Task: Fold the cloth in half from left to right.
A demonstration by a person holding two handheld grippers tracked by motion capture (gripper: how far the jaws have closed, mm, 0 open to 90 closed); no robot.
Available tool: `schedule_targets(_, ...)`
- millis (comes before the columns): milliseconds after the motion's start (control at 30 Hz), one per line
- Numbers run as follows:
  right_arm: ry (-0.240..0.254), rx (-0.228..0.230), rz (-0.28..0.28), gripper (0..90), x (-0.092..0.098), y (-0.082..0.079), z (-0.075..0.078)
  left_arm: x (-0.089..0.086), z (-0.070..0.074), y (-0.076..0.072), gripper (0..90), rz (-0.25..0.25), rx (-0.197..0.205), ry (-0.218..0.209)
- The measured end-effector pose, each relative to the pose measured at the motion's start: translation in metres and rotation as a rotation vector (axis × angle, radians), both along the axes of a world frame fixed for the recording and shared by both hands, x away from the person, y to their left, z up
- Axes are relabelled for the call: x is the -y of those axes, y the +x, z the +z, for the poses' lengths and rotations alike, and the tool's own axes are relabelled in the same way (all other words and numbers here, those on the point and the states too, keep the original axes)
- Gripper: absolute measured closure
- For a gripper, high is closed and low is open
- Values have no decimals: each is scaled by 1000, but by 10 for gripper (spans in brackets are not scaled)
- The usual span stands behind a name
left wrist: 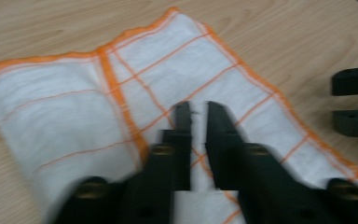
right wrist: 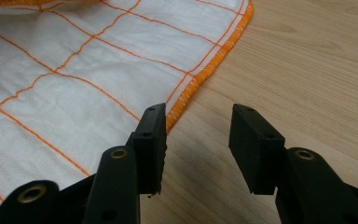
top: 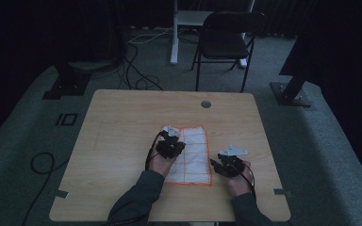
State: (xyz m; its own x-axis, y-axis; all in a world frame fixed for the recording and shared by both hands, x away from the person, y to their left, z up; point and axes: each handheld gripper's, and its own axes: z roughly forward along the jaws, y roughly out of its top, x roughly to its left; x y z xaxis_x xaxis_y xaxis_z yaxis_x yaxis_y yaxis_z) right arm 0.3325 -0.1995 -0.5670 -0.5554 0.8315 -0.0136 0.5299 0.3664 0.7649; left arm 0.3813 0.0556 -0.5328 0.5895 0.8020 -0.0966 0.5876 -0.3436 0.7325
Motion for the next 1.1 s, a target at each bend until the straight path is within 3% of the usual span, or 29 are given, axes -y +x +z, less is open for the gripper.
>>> schedule_targets(167, 1, -1, -2, 559, 0, 0, 0, -11, 2, -1, 688, 16, 8, 22)
schedule_targets(300, -1, -1, 1, 558, -1, 0, -1, -14, 0, -3, 640, 0, -7, 64)
schedule_targets(367, 0, -1, 1, 558, -1, 0, -1, -13, -4, -4, 619, -4, -9, 106)
schedule_targets(500, 2, 0, -1, 558, -1, 0, 0, -13, -11, -2, 620, 22, -19, 145)
schedule_targets(633, 2, 0, -2, 558, 0, 0, -1, -13, -13, -1, 729, 15, -35, 185)
schedule_targets(733, 2, 1, -1, 558, 0, 0, -1, -14, -12, 1, 880, 2, -54, 178)
schedule_targets(833, 3, 2, -2, 558, 0, 0, 0, -13, -10, 1, 894, -6, -56, 174)
schedule_targets(900, 3, 1, -3, 558, 0, 0, 0, -12, -8, 0, 897, -10, -57, 156)
schedule_targets(967, 3, 1, -3, 558, 0, 0, -1, -12, -5, 1, 900, -11, -60, 113)
schedule_targets(1033, 3, 1, -2, 558, 0, 0, -1, -12, -5, 1, 900, -11, -60, 113)
schedule_targets(1067, 3, 1, -2, 558, 0, 0, -1, -12, -3, 2, 900, -17, -66, 59)
schedule_targets(1100, 2, 1, -2, 558, 0, 0, -1, -11, -3, 2, 900, -19, -70, 42)
